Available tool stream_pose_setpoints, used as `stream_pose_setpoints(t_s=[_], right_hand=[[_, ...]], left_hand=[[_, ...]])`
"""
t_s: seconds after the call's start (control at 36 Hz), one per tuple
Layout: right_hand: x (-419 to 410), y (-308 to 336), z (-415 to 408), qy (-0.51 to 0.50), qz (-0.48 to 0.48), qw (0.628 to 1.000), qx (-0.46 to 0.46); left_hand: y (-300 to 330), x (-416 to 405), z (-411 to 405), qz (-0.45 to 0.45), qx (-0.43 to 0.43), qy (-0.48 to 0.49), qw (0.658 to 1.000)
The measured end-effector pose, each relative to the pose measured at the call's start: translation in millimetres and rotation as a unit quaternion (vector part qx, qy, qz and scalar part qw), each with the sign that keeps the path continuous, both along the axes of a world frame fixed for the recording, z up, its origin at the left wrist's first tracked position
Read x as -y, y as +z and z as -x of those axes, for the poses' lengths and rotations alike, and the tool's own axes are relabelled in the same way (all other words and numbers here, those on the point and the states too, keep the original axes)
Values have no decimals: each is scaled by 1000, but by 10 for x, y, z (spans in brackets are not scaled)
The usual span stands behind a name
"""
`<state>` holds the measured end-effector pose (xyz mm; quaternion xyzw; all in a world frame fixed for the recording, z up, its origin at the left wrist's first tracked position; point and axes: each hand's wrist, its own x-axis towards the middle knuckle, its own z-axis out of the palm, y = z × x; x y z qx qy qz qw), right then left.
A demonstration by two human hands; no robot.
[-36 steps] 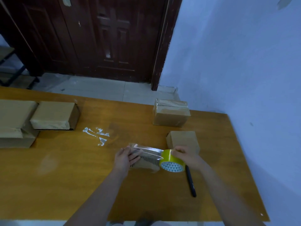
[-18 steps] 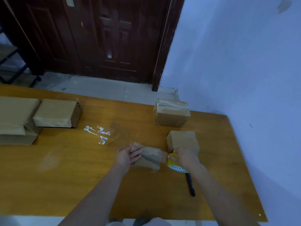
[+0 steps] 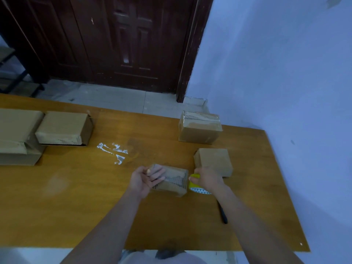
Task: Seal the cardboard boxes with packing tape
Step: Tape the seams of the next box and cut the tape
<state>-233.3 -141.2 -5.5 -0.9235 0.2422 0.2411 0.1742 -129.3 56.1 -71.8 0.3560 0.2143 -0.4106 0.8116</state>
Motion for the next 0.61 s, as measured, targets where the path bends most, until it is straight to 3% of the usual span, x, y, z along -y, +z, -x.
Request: stream_pose_setpoints(t_s=[0.47, 0.53, 0.61], right_hand=[[-14, -133, -142, 9, 1, 1000, -28], [-17, -147, -158, 9, 5, 999, -32], [-17, -160, -178, 15, 14, 999, -41]], left_hand=[[49, 8, 15, -13, -10, 20, 1000], [64, 17, 29, -46, 11, 34, 998], [50, -40, 51, -168, 102, 44, 980]])
